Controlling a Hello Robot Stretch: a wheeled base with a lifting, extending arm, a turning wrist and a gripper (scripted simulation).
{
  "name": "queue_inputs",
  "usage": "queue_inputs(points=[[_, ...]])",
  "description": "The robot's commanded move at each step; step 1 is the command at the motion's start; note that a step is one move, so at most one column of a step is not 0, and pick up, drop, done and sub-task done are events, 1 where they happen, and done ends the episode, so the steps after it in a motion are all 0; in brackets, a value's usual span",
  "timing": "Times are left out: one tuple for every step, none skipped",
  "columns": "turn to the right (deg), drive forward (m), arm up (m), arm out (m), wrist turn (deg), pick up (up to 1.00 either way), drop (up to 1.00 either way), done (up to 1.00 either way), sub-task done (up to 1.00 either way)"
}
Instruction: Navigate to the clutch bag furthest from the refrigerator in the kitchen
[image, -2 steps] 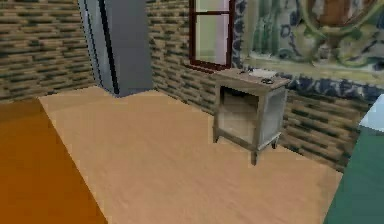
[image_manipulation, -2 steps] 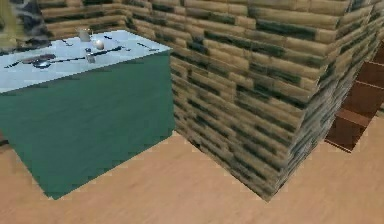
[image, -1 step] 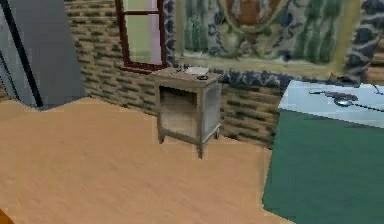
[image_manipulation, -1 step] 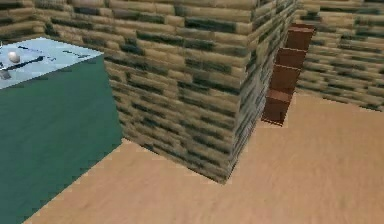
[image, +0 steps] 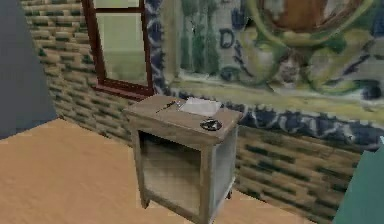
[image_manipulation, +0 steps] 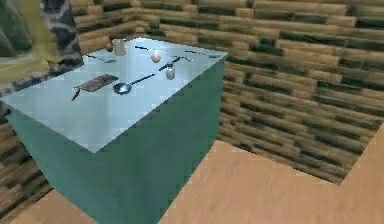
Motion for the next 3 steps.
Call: queue_inputs(points=[[-45.0,0.0,0.0,0.0,0.0,0.0,0.0,0.0,0.0],[-9.0,0.0,0.0,0.0,0.0,0.0,0.0,0.0,0.0],[0.0,1.0,0.0,0.0,0.0,0.0,0.0,0.0,0.0]])
